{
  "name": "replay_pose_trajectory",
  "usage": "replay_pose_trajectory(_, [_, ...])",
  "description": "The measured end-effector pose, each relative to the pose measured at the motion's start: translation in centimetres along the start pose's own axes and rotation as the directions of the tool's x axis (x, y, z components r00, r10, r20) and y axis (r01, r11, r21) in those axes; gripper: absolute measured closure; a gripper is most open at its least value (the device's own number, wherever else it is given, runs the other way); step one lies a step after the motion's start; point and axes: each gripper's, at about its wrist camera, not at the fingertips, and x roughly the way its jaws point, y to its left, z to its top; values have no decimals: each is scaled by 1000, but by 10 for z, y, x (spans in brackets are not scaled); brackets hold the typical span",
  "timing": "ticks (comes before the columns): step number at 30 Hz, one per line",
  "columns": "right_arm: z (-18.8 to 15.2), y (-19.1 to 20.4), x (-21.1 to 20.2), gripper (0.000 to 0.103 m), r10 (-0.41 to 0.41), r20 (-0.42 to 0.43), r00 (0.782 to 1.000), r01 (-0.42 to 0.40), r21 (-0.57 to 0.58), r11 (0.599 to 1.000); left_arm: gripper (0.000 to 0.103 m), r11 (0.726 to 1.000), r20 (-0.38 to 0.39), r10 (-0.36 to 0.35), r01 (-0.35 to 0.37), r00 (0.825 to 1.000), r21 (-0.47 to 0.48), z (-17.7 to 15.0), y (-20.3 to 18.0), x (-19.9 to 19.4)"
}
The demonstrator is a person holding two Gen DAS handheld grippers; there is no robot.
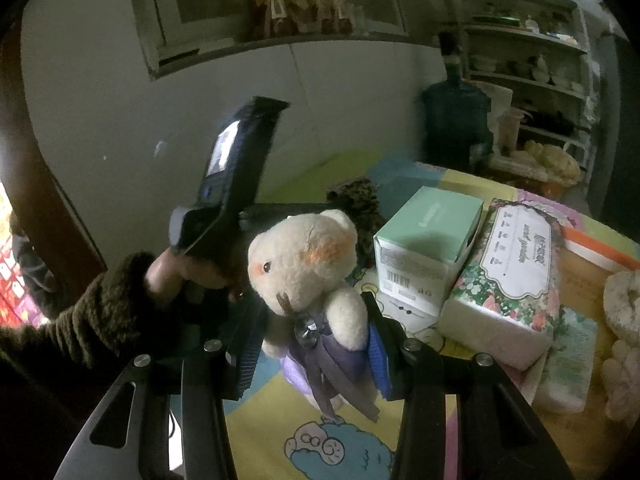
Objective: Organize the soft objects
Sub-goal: 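Grasp the white teddy bear with the right tool while the left tool grasps the leopard-print plush, then lift both plush toys and carry them over the cardboard tray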
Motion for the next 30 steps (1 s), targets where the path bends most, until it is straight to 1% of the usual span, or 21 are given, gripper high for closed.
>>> replay_pose_trajectory(3, [3, -3, -3, 56, -2, 16, 1000, 2, 12, 1000, 99, 1000, 43, 5, -4, 999, -17, 1, -2, -15])
replay_pose_trajectory(5, [7, -4, -7, 56, -2, 41, 999, 1, 23, 1000, 99, 1000, 77, 7, -6, 997, -19, 2, -5, -27])
replay_pose_trajectory(8, [10, -5, -13, 56, -5, 70, 998, 3, 34, 999, 99, 1000, 143, 5, -2, 990, -20, 3, -12, -48])
replay_pose_trajectory(11, [15, -7, -18, 56, -24, 93, 995, 20, 43, 999, 99, 1000, 192, -6, 10, 981, -20, 7, -19, -67])
replay_pose_trajectory(13, [17, -11, -24, 56, -36, 111, 993, 30, 54, 998, 99, 1000, 211, -17, 21, 977, -19, 11, -25, -75])
replay_pose_trajectory(19, [19, -23, -45, 56, -93, 164, 982, 80, 84, 993, 99, 999, 247, -49, 51, 968, 1, 14, -48, -92])
replay_pose_trajectory(25, [17, -40, -69, 56, -142, 203, 969, 117, 130, 985, 99, 997, 258, -82, 78, 963, 27, 17, -77, -96])
replay_pose_trajectory(30, [12, -55, -89, 56, -178, 233, 956, 143, 161, 977, 99, 995, 267, -97, 85, 959, 56, 20, -99, -97])
